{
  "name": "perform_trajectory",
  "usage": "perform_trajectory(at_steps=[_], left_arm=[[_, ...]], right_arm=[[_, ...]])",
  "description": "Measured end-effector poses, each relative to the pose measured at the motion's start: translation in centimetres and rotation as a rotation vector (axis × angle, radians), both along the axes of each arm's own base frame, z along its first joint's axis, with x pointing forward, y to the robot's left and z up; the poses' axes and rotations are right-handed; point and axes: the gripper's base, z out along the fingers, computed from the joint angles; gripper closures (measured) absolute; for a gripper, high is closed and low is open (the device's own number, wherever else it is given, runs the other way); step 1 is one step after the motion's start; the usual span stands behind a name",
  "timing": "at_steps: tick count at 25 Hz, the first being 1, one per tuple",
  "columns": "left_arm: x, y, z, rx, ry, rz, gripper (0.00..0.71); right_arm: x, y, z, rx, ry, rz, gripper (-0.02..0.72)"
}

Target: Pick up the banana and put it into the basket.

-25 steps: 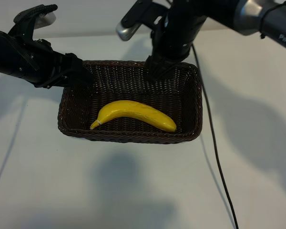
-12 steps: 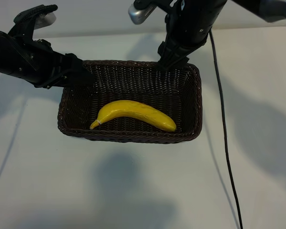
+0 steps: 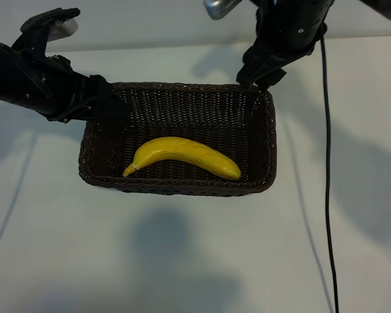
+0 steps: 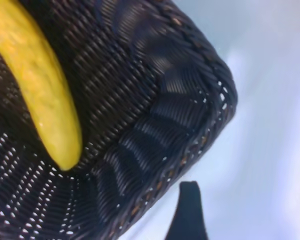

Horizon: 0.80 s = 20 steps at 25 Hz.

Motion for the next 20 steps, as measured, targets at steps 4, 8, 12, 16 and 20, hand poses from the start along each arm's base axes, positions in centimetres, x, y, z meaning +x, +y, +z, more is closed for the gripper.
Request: perform_trajectory(at_steps=[4,8,12,16,20], left_arm=[[0.0,0.0,0.0,0.000,0.002,-0.002,0.118],[0.0,0.0,0.0,-0.002,0.002,-0.002,0.118],[0.0,0.0,0.0,-0.002,0.001,-0.002,0.118],[0.0,0.0,0.0,-0.002,0.001,-0.002,0.118],[0.0,0.0,0.0,-0.002,0.001,-0.002,0.118]], right_arm=[[0.5,-1.0,0.0,0.022,0.015,-0.038,0.106],[0.7,-1.4,0.0,0.053,0.031,-0.057,0.106],[0.9,-1.7,0.0,0.066,0.038,-0.069,0.107],[1.4,-3.0,0.3,0.112,0.055,-0.113,0.122],[2.0,-4.3,0.4,0.182,0.084,-0.145,0.144]])
